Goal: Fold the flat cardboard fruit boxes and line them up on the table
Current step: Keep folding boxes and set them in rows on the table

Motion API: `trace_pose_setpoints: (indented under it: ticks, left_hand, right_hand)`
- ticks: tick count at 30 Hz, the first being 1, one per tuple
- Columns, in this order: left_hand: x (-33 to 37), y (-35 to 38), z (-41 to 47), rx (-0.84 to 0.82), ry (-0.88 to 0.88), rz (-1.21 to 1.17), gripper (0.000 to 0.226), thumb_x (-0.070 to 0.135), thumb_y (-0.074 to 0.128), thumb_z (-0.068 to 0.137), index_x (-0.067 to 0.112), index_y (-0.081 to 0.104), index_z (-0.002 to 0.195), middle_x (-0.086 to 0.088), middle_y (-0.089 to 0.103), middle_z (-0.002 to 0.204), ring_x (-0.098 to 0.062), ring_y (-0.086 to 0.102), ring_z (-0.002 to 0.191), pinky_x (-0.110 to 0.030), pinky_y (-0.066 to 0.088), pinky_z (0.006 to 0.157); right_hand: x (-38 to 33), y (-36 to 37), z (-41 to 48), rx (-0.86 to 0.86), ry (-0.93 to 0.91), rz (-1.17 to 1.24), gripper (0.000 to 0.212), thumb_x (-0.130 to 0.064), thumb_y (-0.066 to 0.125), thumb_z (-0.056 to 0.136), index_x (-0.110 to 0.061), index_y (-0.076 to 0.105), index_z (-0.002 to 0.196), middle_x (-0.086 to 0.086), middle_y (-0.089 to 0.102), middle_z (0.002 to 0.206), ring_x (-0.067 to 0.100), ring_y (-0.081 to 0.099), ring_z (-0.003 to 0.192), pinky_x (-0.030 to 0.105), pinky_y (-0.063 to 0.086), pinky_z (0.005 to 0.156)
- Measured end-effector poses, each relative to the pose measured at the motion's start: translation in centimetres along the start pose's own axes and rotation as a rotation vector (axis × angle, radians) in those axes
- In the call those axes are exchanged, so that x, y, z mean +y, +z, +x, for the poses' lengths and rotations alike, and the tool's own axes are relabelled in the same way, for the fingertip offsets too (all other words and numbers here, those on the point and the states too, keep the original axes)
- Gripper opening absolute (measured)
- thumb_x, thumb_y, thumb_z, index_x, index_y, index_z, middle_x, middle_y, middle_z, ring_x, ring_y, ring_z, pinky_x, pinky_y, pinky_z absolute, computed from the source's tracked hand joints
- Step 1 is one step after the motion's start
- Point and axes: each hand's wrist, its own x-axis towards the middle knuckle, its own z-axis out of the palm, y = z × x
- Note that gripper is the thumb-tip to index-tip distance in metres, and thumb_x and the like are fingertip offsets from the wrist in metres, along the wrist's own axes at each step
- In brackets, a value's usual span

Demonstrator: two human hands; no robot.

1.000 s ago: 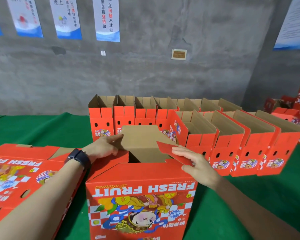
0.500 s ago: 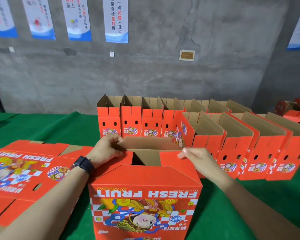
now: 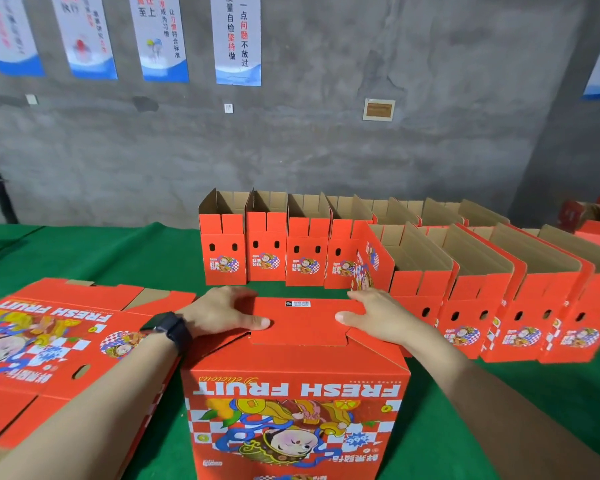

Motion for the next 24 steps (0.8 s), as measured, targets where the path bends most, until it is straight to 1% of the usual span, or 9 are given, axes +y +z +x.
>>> trace_pose_setpoints:
  ticks: [2, 3, 5, 7, 11, 14, 18, 21, 24]
  left_hand:
    - [0.1, 0.1, 0.4, 0.015, -0.002, 0.013, 0.058, 0.052, 0.078, 0.069, 0.027, 0.059, 0.117, 0.010, 0.063, 0.116, -0.011, 0.060, 0.106, -0.029, 0.045, 0.096]
    - [0.0, 0.2, 0.5, 0.023, -0.004, 0.025, 0.055, 0.051, 0.079, 0.068, 0.027, 0.059, 0.112, 0.011, 0.064, 0.111, -0.010, 0.060, 0.101, -0.026, 0.045, 0.091]
    - [-0.1, 0.4, 0.8, 0.052, -0.009, 0.056, 0.056, 0.050, 0.081, 0.066, 0.028, 0.056, 0.110, 0.012, 0.060, 0.105, -0.009, 0.057, 0.096, -0.021, 0.042, 0.084]
    - [0.2, 0.5, 0.9, 0.072, -0.010, 0.104, 0.063, 0.051, 0.081, 0.064, 0.025, 0.055, 0.116, 0.009, 0.059, 0.106, -0.011, 0.055, 0.097, -0.021, 0.041, 0.083]
    - [0.2, 0.7, 1.0, 0.105, -0.025, 0.172, 0.076, 0.055, 0.081, 0.063, 0.021, 0.052, 0.124, 0.001, 0.059, 0.117, -0.017, 0.055, 0.105, -0.026, 0.044, 0.089]
    - [0.2, 0.9, 1.0, 0.126, -0.018, 0.212, 0.073, 0.057, 0.080, 0.062, 0.021, 0.054, 0.121, 0.000, 0.061, 0.116, -0.019, 0.056, 0.104, -0.029, 0.046, 0.088]
    - [0.1, 1.2, 1.1, 0.197, -0.006, 0.258, 0.067, 0.057, 0.078, 0.064, 0.023, 0.056, 0.117, 0.000, 0.062, 0.112, -0.018, 0.055, 0.099, -0.026, 0.043, 0.079]
    - [0.1, 1.2, 1.0, 0.210, 0.012, 0.247, 0.064, 0.056, 0.078, 0.065, 0.023, 0.058, 0.116, 0.002, 0.062, 0.110, -0.018, 0.057, 0.100, -0.024, 0.041, 0.077]
    - [-0.1, 0.8, 0.8, 0.153, 0.020, 0.133, 0.049, 0.053, 0.078, 0.068, 0.025, 0.059, 0.103, 0.007, 0.062, 0.098, -0.016, 0.060, 0.097, -0.019, 0.039, 0.071]
  right_hand:
    - [-0.1, 0.0, 0.2, 0.012, 0.000, -0.018, 0.067, -0.054, 0.056, 0.090, -0.017, 0.040, 0.143, 0.007, 0.038, 0.149, 0.023, 0.029, 0.139, 0.040, 0.028, 0.113]
    - [-0.2, 0.0, 0.3, 0.023, 0.002, -0.022, 0.065, -0.054, 0.058, 0.088, -0.018, 0.044, 0.140, 0.006, 0.042, 0.144, 0.023, 0.033, 0.136, 0.040, 0.032, 0.110]
    - [-0.3, 0.1, 0.3, 0.044, 0.005, -0.032, 0.062, -0.054, 0.060, 0.087, -0.019, 0.046, 0.136, 0.003, 0.046, 0.139, 0.021, 0.036, 0.132, 0.039, 0.035, 0.106]
    - [-0.4, 0.2, 0.2, 0.063, 0.007, -0.045, 0.062, -0.054, 0.062, 0.085, -0.019, 0.046, 0.134, 0.002, 0.047, 0.137, 0.020, 0.037, 0.130, 0.038, 0.036, 0.104]
    - [-0.8, 0.4, 0.0, 0.086, 0.014, -0.141, 0.067, -0.056, 0.061, 0.085, -0.018, 0.043, 0.136, 0.004, 0.045, 0.140, 0.022, 0.035, 0.132, 0.039, 0.036, 0.104]
    - [-1.0, 0.6, 0.0, 0.099, 0.020, -0.211, 0.069, -0.058, 0.059, 0.085, -0.015, 0.041, 0.136, 0.007, 0.043, 0.143, 0.024, 0.035, 0.134, 0.040, 0.036, 0.104]
    - [-1.2, 0.7, 0.1, 0.107, 0.022, -0.270, 0.071, -0.060, 0.059, 0.084, -0.014, 0.041, 0.135, 0.009, 0.042, 0.144, 0.026, 0.035, 0.134, 0.040, 0.034, 0.106]
    - [-1.0, 0.7, 0.0, 0.110, 0.006, -0.223, 0.068, -0.059, 0.059, 0.085, -0.016, 0.042, 0.135, 0.007, 0.043, 0.143, 0.024, 0.034, 0.134, 0.038, 0.034, 0.106]
    - [-0.3, 0.7, -0.1, 0.082, -0.013, -0.043, 0.062, -0.055, 0.057, 0.088, -0.019, 0.044, 0.137, 0.004, 0.042, 0.144, 0.022, 0.032, 0.136, 0.035, 0.030, 0.108]
